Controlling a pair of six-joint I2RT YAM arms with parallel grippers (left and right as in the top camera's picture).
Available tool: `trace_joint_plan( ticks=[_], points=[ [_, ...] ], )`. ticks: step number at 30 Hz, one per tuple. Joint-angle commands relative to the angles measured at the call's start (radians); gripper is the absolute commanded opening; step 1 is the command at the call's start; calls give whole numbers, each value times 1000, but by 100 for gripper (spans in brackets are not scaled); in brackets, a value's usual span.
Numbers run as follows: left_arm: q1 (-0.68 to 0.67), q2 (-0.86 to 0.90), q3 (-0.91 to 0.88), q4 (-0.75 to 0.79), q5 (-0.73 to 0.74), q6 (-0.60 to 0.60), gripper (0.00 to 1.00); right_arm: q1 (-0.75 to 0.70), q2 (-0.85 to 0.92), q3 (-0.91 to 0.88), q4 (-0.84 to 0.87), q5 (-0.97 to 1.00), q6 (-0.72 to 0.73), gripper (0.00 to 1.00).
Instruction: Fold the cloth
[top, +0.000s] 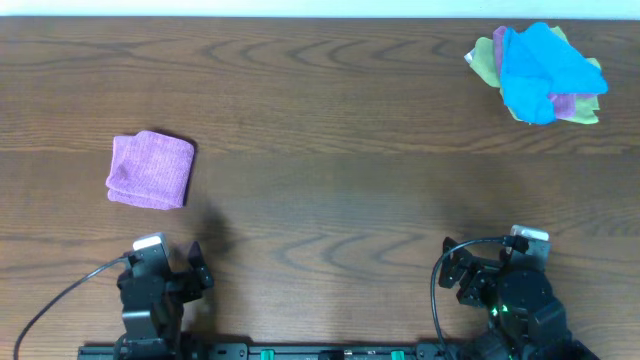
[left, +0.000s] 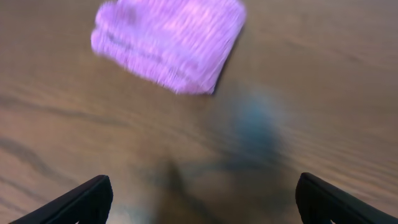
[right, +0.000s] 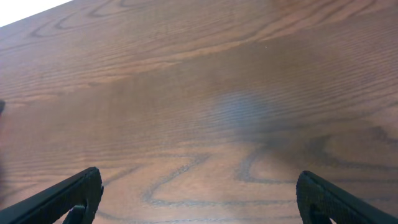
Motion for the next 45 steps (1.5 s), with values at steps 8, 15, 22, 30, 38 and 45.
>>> trace_joint_plan(
  ticks=[8, 15, 22, 30, 38, 45],
  points=[
    [-22, -8, -35, -2, -39, 22, 95, -11, -3, 0, -2, 18, 13, 99],
    [-22, -8, -35, -8, -37, 153, 95, -11, -3, 0, -2, 18, 13, 99],
    [-22, -7, -35, -5, -37, 168, 95, -11, -3, 0, -2, 18, 13, 99],
    [-22, -7, -35, -5, -37, 168, 95, -11, -3, 0, -2, 18, 13, 99],
    [-22, -7, -34, -5, -37, 168, 95, -93, -24, -6, 5, 35, 28, 99],
    [-22, -7, -35, -5, -37, 168, 95, -347, -220, -208, 120, -123, -391, 99]
  ],
)
